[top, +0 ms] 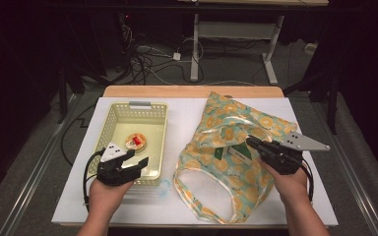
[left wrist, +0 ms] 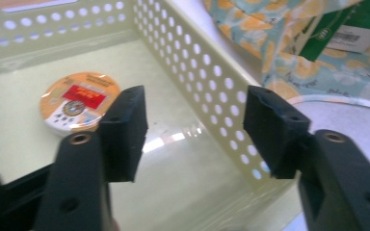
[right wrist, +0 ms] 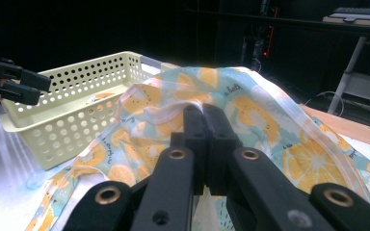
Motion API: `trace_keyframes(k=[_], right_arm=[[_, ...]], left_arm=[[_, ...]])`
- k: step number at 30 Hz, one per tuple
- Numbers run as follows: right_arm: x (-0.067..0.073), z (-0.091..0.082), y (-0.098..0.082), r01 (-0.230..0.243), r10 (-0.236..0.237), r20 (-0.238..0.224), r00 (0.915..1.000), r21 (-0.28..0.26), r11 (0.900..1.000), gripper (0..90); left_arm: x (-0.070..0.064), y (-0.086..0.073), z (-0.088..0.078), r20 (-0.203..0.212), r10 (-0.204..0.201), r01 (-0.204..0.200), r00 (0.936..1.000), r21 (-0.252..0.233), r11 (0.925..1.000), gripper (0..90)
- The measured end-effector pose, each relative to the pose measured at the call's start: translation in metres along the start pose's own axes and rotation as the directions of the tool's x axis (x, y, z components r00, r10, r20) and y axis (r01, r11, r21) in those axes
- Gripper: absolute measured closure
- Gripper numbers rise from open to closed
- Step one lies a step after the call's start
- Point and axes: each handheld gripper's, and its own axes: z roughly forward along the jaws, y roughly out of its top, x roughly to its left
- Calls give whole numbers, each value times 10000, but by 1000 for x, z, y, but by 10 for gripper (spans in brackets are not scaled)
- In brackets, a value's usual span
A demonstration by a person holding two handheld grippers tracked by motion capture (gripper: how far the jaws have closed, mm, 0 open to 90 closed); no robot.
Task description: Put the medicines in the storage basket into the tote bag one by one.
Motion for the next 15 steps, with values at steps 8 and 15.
trace_keyframes(k=[8, 15], right_arm=[[0, 0, 0, 1, -1, -6, 10000, 21, 10000, 900], [0, 0, 0, 19, -19, -16, 10000, 18, 10000, 900]], left_arm=[[11, -1, 1, -421, -364, 374, 9985, 237, 9990, 63], [11, 1, 2, -405, -382, 393, 9984, 266, 9989, 0]])
